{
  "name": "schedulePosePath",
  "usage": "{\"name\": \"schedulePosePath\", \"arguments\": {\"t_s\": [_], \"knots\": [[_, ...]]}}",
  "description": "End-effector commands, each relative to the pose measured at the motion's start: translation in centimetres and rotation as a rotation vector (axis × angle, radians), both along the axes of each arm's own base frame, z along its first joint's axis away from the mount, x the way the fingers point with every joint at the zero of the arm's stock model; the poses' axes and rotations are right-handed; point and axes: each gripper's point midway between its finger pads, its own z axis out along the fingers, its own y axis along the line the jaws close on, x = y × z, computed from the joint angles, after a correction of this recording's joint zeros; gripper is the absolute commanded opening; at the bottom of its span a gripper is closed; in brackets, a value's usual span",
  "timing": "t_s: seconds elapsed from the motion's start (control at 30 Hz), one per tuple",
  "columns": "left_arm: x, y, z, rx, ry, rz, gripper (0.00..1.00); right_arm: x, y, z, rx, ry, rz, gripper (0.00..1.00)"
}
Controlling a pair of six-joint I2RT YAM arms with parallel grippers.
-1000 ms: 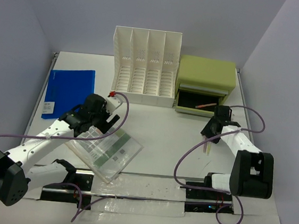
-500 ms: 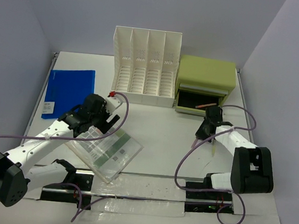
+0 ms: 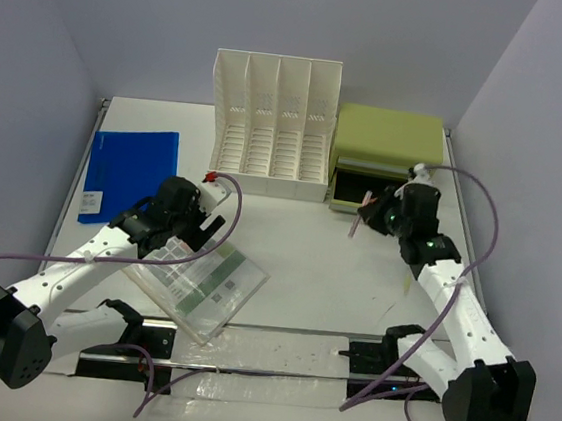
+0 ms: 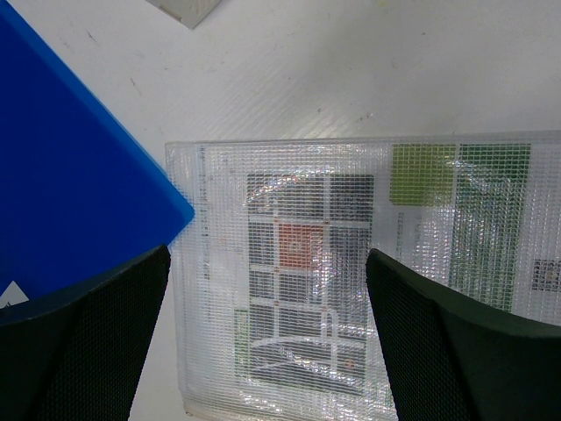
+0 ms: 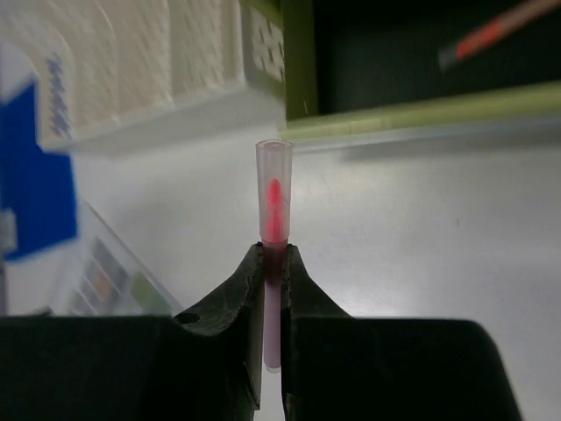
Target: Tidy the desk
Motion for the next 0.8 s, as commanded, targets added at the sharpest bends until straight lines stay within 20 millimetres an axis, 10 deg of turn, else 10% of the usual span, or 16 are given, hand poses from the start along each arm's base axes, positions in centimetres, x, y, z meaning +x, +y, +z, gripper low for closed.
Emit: {"name": "schedulePosePath", "arguments": {"t_s": [0.0,0.5,0.63,0.77], "knots": [[0.4,-0.3,0.7,-0.02,-0.027,-0.005,0.99,4.8,-4.2,4.6,0.143,-0.098,-0.242,0.0],[0.3,-0.4,0.5,-0.022,-0.018,-0.012,0.99,12.1,-10.1,1.2,0.358,-0.114,-0.607,0.21],[0.3,-0.5,0.5,-0.025,-0.019,-0.017,0.99,12.7,-9.9,0.2,0.358,-0.069,-0.596,0.54],[0.2,-0.4,0.4,-0.025,-0.015,-0.018,0.99,12.0,-9.6,0.0,0.298,-0.03,-0.547,0.62]]}}
